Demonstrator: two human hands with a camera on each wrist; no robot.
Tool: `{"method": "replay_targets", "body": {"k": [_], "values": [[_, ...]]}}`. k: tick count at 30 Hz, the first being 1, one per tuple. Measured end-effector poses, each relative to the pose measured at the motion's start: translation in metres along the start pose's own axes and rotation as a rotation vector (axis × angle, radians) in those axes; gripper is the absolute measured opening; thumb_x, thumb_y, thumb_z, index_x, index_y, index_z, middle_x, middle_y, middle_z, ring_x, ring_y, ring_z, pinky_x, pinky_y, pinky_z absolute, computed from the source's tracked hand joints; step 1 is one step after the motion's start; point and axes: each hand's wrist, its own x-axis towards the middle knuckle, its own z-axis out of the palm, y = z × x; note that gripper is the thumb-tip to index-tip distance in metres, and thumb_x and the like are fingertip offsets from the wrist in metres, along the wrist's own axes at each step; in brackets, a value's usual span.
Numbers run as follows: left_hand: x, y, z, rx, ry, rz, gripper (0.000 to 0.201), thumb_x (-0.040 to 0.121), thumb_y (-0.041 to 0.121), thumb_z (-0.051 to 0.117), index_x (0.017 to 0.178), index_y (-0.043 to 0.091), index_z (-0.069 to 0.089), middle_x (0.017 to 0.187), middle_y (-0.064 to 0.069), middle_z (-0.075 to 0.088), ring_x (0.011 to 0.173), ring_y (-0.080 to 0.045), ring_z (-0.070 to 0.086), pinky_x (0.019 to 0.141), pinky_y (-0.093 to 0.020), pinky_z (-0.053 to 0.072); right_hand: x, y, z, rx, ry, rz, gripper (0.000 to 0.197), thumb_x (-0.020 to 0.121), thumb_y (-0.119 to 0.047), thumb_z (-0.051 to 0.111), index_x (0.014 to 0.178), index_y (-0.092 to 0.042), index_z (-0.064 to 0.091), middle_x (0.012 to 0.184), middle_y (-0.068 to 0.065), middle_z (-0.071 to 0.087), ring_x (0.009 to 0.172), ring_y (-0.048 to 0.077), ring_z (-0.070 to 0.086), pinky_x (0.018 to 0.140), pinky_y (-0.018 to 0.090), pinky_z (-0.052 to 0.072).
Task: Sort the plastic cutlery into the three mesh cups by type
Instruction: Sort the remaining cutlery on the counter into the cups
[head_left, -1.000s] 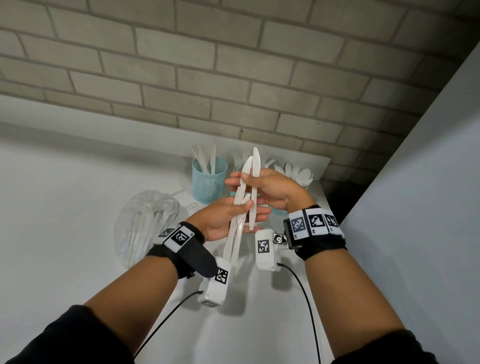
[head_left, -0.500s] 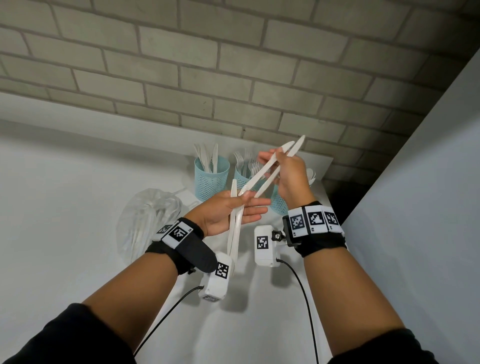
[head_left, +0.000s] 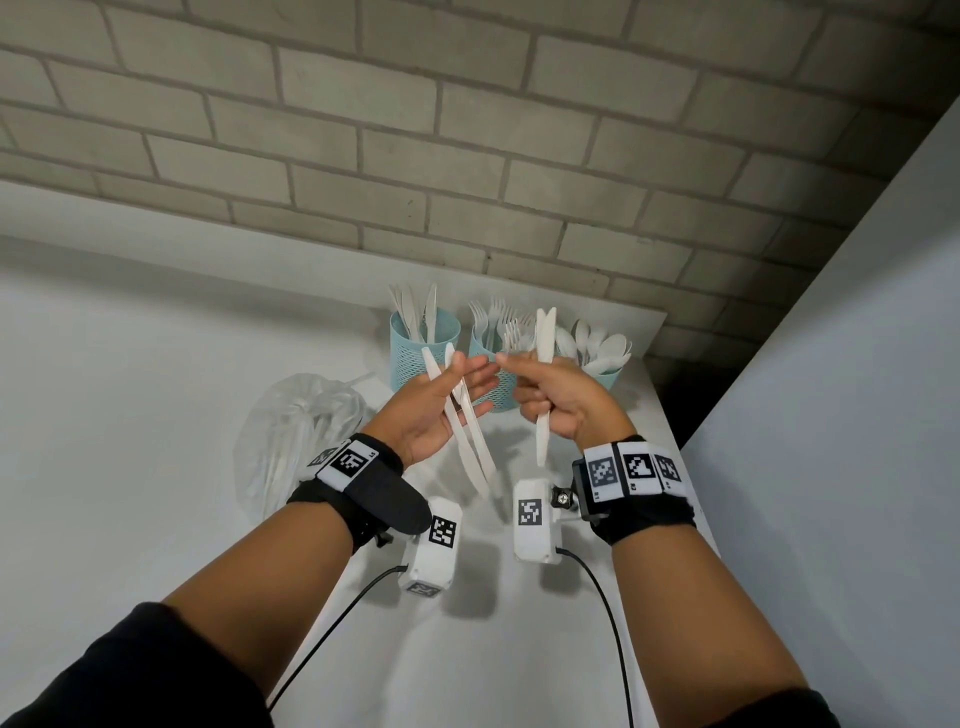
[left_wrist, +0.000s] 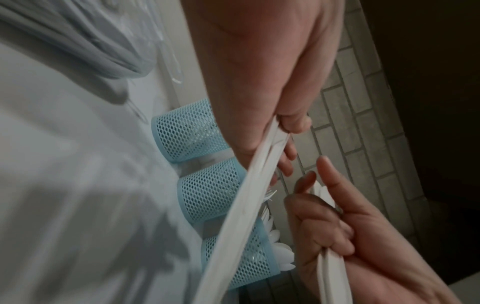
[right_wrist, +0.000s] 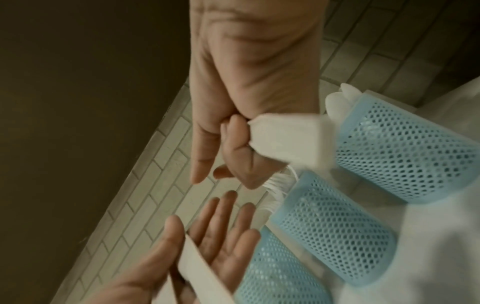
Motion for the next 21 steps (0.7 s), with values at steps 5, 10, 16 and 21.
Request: {"method": "replay_targets", "body": {"k": [5, 10, 16, 21], "values": [[0.003, 0.002, 0.001, -0.099, 0.045, 0.052, 0.041, 0.101, 0.025, 0.032, 0.130, 0.000, 0.046, 0.139, -0.016, 0.049, 0.119, -0.022, 0.052, 0.098, -0.031, 0.042, -0.002, 0.015, 0.007, -0.128, -0.059, 0.178, 0.018, 0.088, -0.009, 0.062, 0.074, -0.013, 0.051, 0.040, -0.010, 0.034, 0.029, 0.000, 0.025, 0.028, 0.009, 0.019], [0.004, 0.002, 0.003, -0.146, 0.075, 0.127, 0.041, 0.102, 0.024, 0.030, 0.136, 0.004, 0.041, 0.140, -0.014, 0.047, 0.123, -0.022, 0.049, 0.103, -0.030, 0.038, -0.003, 0.026, 0.009, -0.274, -0.118, 0.211, 0.017, 0.085, -0.012, 0.066, 0.071, -0.012, 0.057, 0.040, -0.011, 0.038, 0.032, 0.001, 0.023, 0.029, 0.009, 0.018], [0.006, 0.004, -0.004, -0.248, 0.127, 0.176, 0.049, 0.101, 0.038, 0.026, 0.137, 0.009, 0.040, 0.132, -0.014, 0.054, 0.112, -0.020, 0.056, 0.092, -0.029, 0.046, -0.002, 0.031, 0.003, -0.275, -0.068, 0.047, 0.016, 0.086, -0.010, 0.065, 0.072, -0.013, 0.057, 0.060, 0.000, 0.054, 0.042, 0.004, 0.033, 0.032, 0.013, 0.025], [0.009, 0.008, -0.013, -0.432, 0.251, 0.234, 0.053, 0.099, 0.048, 0.019, 0.115, 0.011, 0.052, 0.119, -0.010, 0.062, 0.112, -0.023, 0.057, 0.097, -0.031, 0.044, -0.005, 0.034, 0.000, -0.189, -0.027, 0.038, 0.014, 0.092, -0.008, 0.055, 0.080, -0.013, 0.052, 0.056, -0.003, 0.055, 0.043, 0.005, 0.040, 0.035, 0.015, 0.031]]}}
